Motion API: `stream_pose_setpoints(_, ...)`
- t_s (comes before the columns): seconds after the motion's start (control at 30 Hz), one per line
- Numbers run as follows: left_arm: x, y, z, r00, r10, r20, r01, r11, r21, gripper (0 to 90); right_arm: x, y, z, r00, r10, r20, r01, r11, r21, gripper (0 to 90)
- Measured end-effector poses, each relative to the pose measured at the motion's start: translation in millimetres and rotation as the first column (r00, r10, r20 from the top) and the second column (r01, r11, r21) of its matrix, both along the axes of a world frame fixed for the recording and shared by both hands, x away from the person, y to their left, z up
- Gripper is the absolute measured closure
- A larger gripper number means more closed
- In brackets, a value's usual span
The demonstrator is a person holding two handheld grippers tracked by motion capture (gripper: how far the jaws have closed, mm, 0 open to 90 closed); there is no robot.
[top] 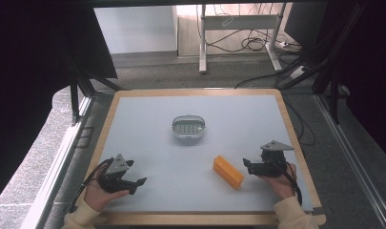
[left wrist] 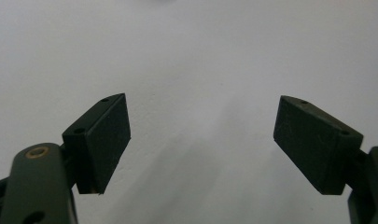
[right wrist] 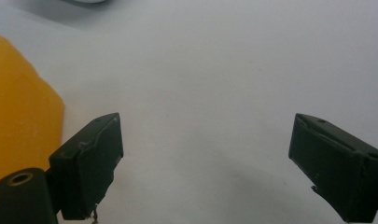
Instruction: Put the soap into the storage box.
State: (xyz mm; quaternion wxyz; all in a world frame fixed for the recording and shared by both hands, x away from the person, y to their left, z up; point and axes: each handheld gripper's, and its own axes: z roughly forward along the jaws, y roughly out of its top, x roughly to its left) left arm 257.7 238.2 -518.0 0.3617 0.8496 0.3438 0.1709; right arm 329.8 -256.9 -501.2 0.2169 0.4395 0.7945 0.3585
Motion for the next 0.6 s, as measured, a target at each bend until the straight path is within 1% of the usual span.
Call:
stream_pose_setpoints(0.07,1.0,-2.6,-0.9,1.0000,-0.004,-0.005,0.004,1.0000,0.009,18.8,-3.0,1.4,0.5,0.9997,0.024,0.007,-0.024,1.000,-0.015,12.0)
stream_pose_setpoints(0.13,1.2,-4.5,-1.7,0.9999,-0.009,-0.009,0.009,0.9999,0.006,18.7,-7.2,1.5,1.9,0.9990,0.042,0.015,-0.041,0.999,-0.030,13.1)
stream_pose_setpoints(0.17,1.3,-5.0,-2.0,0.9999,-0.010,-0.011,0.010,0.9999,0.006,18.7,-9.1,1.0,3.0,0.9988,0.046,0.017,-0.045,0.999,-0.027,13.4)
stream_pose_setpoints(0.23,0.8,-4.9,-1.8,0.9998,-0.015,-0.009,0.015,0.9999,0.006,18.6,-11.4,-1.0,5.6,0.9990,0.040,0.017,-0.040,0.999,-0.021,13.5)
stream_pose_setpoints(0.33,-1.3,-3.1,-0.2,0.9999,-0.015,-0.001,0.015,0.9999,0.003,18.6,-13.2,-4.1,8.7,0.9994,0.032,0.013,-0.032,0.999,0.007,13.9)
stream_pose_setpoints(0.43,-1.8,-1.9,-0.2,0.9999,-0.012,0.001,0.012,0.9999,0.002,18.6,-13.8,-3.5,9.2,0.9996,0.027,0.012,-0.027,1.000,0.001,13.9)
stream_pose_setpoints(0.53,-3.0,-1.8,0.1,0.9998,-0.018,0.007,0.018,0.9998,0.005,18.6,-14.1,-1.9,8.6,0.9999,0.016,-0.004,-0.016,1.000,-0.009,14.0)
stream_pose_setpoints(0.6,-3.8,-1.4,0.7,0.9998,-0.015,0.009,0.015,0.9999,-0.001,18.6,-14.2,-2.2,9.1,0.9999,0.011,-0.007,-0.011,1.000,-0.005,14.3)
